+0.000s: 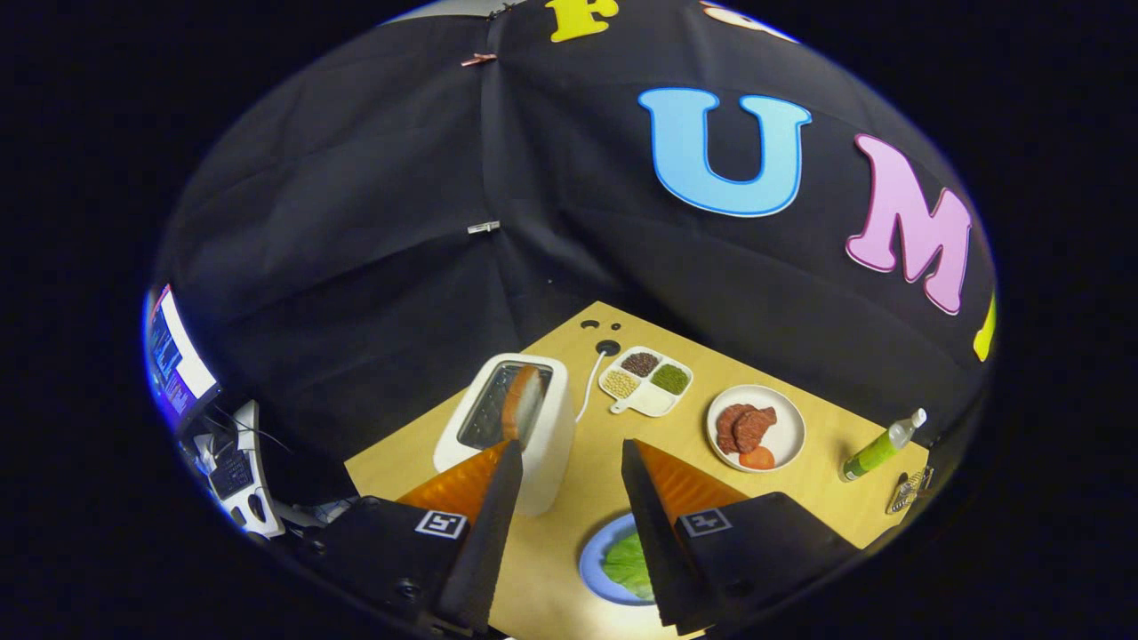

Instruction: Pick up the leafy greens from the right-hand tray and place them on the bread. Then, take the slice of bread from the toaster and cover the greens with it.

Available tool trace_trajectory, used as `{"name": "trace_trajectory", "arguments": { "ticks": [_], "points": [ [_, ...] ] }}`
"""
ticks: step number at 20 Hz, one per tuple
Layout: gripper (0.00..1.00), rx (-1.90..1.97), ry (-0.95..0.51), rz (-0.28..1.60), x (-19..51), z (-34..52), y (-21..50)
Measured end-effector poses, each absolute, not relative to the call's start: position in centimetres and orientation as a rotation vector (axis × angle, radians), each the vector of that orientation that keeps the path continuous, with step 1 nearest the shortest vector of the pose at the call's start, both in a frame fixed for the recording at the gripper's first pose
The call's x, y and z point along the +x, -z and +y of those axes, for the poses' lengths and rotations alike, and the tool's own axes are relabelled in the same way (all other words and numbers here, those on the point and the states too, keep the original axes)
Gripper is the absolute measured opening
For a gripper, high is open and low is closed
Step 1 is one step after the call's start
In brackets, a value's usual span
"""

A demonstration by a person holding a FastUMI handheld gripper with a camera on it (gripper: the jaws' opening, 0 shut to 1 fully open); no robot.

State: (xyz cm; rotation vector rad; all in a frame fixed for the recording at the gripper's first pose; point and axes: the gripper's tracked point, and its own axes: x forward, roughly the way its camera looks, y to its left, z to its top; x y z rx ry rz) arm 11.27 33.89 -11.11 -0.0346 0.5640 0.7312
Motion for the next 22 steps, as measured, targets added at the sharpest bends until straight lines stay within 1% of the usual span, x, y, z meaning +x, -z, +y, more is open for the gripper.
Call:
{"name": "trace_trajectory", "arguments": {
  "ticks": [4, 10, 14, 17, 20, 21, 22],
  "points": [
    [0.72, -0.04, -0.757, 0.6, 12.4, 39.0, 11.7],
    [0.72, -0.062, -0.753, 0.686, 15.0, 43.5, 15.6],
    [0.69, -0.089, -0.717, 0.735, 16.6, 45.6, 18.1],
    [0.69, -0.129, -0.684, 0.77, 17.2, 46.3, 19.7],
    [0.54, -0.158, -0.665, 0.803, 17.2, 46.5, 21.3],
    [0.52, -0.174, -0.639, 0.818, 17.4, 46.2, 21.8],
    [0.36, -0.161, -0.639, 0.83, 17.4, 46.4, 22.4]
  ]
}}
